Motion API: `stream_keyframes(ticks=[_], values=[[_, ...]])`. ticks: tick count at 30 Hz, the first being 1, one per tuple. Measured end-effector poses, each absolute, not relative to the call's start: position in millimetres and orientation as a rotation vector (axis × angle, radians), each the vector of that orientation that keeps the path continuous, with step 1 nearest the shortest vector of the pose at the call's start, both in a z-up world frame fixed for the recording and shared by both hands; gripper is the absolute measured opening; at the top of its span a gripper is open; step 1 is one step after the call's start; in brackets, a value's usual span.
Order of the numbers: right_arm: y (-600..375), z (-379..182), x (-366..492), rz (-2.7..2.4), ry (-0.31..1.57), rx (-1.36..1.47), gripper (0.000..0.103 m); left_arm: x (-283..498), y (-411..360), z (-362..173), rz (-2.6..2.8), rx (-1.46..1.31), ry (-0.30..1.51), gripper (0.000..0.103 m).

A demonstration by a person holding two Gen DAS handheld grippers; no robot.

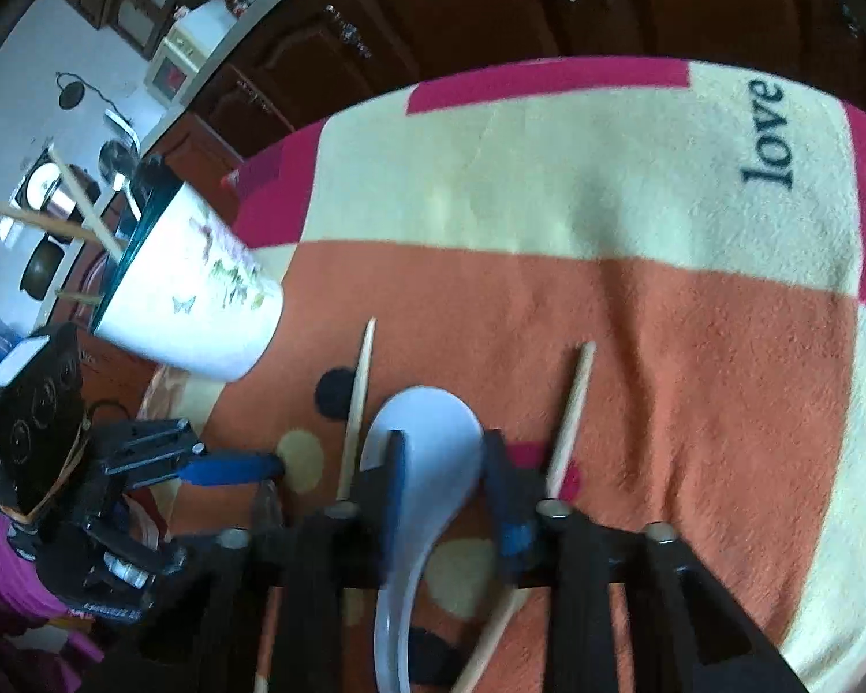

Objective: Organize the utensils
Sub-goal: 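Grasp the white ceramic spoon with the right tool while the left grasps a metal spoon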

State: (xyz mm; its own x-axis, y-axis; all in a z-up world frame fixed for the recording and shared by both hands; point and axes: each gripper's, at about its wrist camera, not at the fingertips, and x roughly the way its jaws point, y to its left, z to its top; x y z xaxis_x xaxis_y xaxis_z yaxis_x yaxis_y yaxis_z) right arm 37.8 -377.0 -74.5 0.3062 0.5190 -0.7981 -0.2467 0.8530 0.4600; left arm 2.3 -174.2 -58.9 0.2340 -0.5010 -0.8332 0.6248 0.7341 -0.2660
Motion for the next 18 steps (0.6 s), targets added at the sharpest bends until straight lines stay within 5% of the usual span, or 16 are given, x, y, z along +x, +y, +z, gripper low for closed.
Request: stream_keyframes(ticks=[2,3,18], values=[[-373,-76,32,0.527,1.168,0.251,0.011,0,-171,-58,-0.751,0.148,1.075,0.012],[-369,-75,27,0.534,1.165,0.233,0.011,-1,-167,-57,-0.735,0.151,1.068,0.01],[-362,-80,52,0.613,1.196,0.28,0.018,-2,-163,-63,-0.739,0.157,1.113,0.013]])
